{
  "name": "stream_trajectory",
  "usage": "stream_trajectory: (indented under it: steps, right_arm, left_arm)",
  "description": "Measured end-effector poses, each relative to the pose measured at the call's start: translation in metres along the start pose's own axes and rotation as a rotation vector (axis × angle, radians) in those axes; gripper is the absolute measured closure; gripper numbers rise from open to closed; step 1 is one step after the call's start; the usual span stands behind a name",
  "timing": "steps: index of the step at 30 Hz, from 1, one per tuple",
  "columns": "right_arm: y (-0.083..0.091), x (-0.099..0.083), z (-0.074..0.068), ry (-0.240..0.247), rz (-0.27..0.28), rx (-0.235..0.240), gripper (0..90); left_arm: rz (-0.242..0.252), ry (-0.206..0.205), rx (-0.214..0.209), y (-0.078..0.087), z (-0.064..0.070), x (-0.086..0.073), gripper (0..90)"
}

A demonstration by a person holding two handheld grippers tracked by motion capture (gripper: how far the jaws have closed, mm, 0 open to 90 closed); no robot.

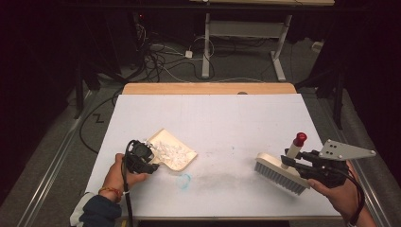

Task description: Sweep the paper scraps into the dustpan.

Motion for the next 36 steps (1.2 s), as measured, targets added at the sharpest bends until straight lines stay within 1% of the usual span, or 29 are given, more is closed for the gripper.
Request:
stream_trajectory:
  steps: [3, 7, 9, 11, 12, 14, 16, 17, 20, 21, 22, 23, 26, 27, 28, 30, 31, 34, 36]
  right_arm:
    - [0.002, -0.001, 0.001, -0.004, -0.001, 0.014, 70.6]
    - [0.005, -0.003, 0.003, -0.015, -0.015, 0.032, 70.7]
    - [0.006, -0.004, 0.004, -0.023, -0.027, 0.034, 70.7]
    - [0.007, -0.005, 0.005, -0.022, -0.030, 0.037, 70.7]
    - [0.007, -0.005, 0.005, -0.025, -0.029, 0.040, 70.7]
    - [0.007, -0.005, 0.006, -0.026, -0.028, 0.042, 70.6]
    - [0.005, -0.005, 0.006, -0.024, -0.037, 0.043, 70.6]
    - [0.004, -0.005, 0.006, -0.021, -0.038, 0.044, 70.6]
    - [0.002, -0.005, 0.006, -0.022, -0.043, 0.047, 70.7]
    - [0.002, -0.005, 0.006, -0.021, -0.045, 0.048, 70.6]
    - [0.002, -0.006, 0.006, -0.021, -0.047, 0.048, 70.6]
    - [0.001, -0.006, 0.006, -0.026, -0.047, 0.047, 70.6]
    - [-0.001, -0.006, 0.008, -0.028, -0.050, 0.047, 70.6]
    - [-0.002, -0.006, 0.008, -0.030, -0.052, 0.050, 70.6]
    - [-0.004, -0.005, 0.008, -0.028, -0.056, 0.053, 70.6]
    - [-0.006, -0.003, 0.008, -0.025, -0.061, 0.059, 70.5]
    - [-0.008, -0.002, 0.009, -0.024, -0.064, 0.063, 70.6]
    - [-0.014, 0.000, 0.013, -0.027, -0.077, 0.067, 70.5]
    - [-0.018, 0.002, 0.018, -0.029, -0.087, 0.067, 70.5]
  left_arm:
    - [0.013, 0.043, 0.008, 0.000, -0.006, -0.001, 62.8]
    - [0.020, 0.084, -0.007, -0.003, -0.008, 0.001, 62.9]
    - [0.027, 0.111, -0.024, -0.004, -0.007, 0.002, 62.3]
    - [0.028, 0.121, -0.014, -0.005, -0.003, 0.004, 62.3]
    - [0.031, 0.126, -0.014, -0.005, -0.002, 0.005, 61.7]
    - [0.041, 0.133, -0.029, -0.006, 0.001, 0.005, 60.5]
    - [0.050, 0.137, -0.026, -0.006, 0.003, 0.005, 56.0]
    - [0.054, 0.146, -0.029, -0.006, 0.003, 0.005, 56.0]
    - [0.068, 0.151, -0.059, -0.006, 0.006, 0.003, 54.4]
    - [0.066, 0.141, -0.055, -0.006, 0.008, 0.002, 53.5]
    - [0.068, 0.142, -0.050, -0.006, 0.011, 0.001, 52.5]
    - [0.071, 0.140, -0.054, -0.006, 0.012, 0.000, 52.8]
    - [0.068, 0.129, -0.086, -0.005, 0.017, -0.002, 53.0]
    - [0.070, 0.124, -0.084, -0.004, 0.019, -0.003, 52.0]
    - [0.069, 0.109, -0.086, -0.003, 0.022, -0.004, 51.9]
    - [0.084, 0.096, -0.084, 0.000, 0.027, -0.006, 51.1]
    - [0.100, 0.085, -0.077, 0.001, 0.030, -0.007, 50.3]
    - [0.133, 0.021, -0.062, 0.006, 0.037, -0.009, 48.3]
    - [0.142, -0.019, -0.074, 0.008, 0.041, -0.011, 48.2]
Point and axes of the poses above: each handheld gripper's, and its own axes: y roughly backward along the jaws, x roughly out of its top, z roughly to its right, the point moved 4 cm from there along -y, roughly forward along the jaws, and after that the axes turned 9 degrees about -z, right-handed, at the moved point
